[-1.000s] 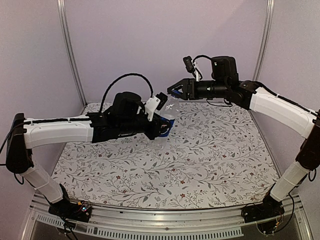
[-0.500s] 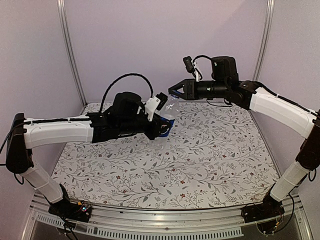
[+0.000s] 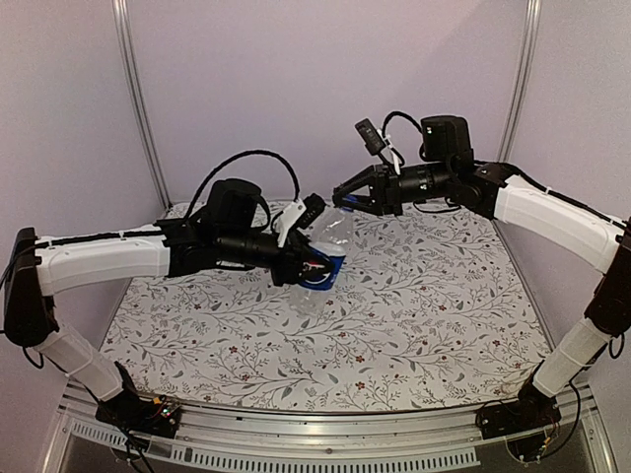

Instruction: Unscrew the bottle caps

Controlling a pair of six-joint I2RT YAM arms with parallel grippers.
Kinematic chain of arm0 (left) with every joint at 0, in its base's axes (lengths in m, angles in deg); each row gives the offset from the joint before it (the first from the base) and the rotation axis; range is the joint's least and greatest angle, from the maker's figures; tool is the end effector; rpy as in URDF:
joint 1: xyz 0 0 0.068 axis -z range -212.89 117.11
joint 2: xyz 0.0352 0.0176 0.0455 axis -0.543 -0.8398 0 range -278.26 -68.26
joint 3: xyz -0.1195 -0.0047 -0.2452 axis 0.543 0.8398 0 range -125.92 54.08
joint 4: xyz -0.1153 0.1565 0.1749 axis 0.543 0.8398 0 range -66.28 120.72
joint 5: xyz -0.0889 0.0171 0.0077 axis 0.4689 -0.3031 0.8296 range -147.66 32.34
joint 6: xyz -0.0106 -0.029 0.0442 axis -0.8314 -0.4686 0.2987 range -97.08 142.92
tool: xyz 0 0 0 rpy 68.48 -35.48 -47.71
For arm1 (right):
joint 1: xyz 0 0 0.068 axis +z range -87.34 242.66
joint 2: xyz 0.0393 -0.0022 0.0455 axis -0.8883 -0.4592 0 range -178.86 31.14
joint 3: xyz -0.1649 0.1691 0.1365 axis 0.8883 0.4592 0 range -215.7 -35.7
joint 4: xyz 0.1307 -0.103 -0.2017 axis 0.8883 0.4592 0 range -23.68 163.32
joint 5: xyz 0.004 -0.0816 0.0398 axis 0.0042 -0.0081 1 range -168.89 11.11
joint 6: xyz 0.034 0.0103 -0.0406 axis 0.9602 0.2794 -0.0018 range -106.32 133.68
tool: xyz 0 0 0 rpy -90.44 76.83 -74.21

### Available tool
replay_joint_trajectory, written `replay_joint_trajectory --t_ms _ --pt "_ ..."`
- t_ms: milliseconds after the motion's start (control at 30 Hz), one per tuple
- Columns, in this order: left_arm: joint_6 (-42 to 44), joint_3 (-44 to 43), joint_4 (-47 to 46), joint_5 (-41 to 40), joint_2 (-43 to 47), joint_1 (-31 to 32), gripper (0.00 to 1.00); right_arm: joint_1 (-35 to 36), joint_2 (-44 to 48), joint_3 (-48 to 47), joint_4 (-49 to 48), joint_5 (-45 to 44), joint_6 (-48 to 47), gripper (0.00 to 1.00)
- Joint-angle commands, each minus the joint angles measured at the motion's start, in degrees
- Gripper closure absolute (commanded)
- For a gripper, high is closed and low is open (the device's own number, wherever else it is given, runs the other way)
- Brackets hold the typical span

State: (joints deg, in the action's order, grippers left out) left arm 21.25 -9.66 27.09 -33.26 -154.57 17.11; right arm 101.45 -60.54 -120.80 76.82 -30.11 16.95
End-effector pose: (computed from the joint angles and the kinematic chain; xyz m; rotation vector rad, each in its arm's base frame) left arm 0.2124 -0.2760 0.2918 1.1227 1.8061 -0.9846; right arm 0.2725 0.2533 0.3802 -1.1639 1.5858 1.2837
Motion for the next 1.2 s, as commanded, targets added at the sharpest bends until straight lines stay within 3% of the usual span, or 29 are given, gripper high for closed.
replay_joint_trajectory --t_ms 0,200,400,567,700,833,967,1167 --pt "1.23 0.61 -0.32 20.36 2.44 -1.17 0.7 0.01 -0.48 -0.93 3.44 15.35 -11.92 0.93" --pt "0.08 0.69 -0.82 29.47 2.01 -2.76 0.7 -1.06 -2.45 -2.6 4.53 22.95 -13.86 0.9" --pt "-0.53 0.39 -0.83 28.53 0.92 -3.19 0.7 -1.12 -3.24 -3.84 5.14 21.25 -13.32 0.83" --pt "-1.79 0.44 -1.62 24.61 0.53 -3.88 0.7 -1.08 -2.51 -3.51 5.24 15.47 -11.51 0.62" --pt "-1.93 0.13 -1.38 21.72 0.01 -4.09 0.7 -1.08 -1.74 -3.5 5.16 11.17 -9.25 0.3" --pt "-2.4 0.13 -1.49 19.49 -0.18 -4.26 0.7 -1.08 -0.26 -2.87 4.53 8.73 -8.21 0.07" --pt "-3.45 0.27 -2.22 14.9 -0.17 -4.28 0.7 -1.08 1.41 -2.36 3.46 4.62 -6.09 0.01" --pt "-6.27 0.86 -4.83 0.03 -0.02 -2.68 0.7 -1.13 3.81 -2.92 2.1 -8.08 0.41 0.01"
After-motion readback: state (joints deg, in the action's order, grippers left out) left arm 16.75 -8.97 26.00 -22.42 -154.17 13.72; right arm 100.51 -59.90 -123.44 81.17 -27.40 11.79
